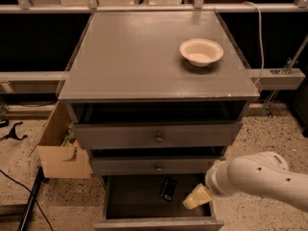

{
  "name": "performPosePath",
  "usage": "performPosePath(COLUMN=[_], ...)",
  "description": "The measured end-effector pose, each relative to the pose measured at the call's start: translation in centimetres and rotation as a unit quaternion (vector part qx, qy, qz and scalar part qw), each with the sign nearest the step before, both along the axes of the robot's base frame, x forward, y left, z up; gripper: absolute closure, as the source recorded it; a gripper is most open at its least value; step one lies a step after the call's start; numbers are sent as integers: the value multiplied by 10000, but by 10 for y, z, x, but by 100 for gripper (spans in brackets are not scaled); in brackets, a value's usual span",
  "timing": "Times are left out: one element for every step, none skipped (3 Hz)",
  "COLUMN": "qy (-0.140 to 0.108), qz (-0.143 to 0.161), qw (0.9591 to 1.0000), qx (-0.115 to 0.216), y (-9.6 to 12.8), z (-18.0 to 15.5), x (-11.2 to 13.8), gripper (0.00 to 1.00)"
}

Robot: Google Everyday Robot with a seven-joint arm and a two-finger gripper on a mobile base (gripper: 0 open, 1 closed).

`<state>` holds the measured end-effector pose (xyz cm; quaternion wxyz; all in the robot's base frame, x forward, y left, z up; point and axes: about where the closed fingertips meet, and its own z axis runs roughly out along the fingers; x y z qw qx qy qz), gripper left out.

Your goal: Pick rxbar blueberry from bottom drawer and place on counter

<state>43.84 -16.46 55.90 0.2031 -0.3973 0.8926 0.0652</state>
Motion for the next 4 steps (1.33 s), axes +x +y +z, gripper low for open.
performPosePath(qy=[-12,-89,73,85], qz=[-194,-241,-304,-307], qw=[9993,9971,9939,9938], qx=[317,714,1055,1068], y=[17,40,62,62], z=[-48,-94,-161,-164], x=[16,29,32,32], gripper=[0,0,0,0])
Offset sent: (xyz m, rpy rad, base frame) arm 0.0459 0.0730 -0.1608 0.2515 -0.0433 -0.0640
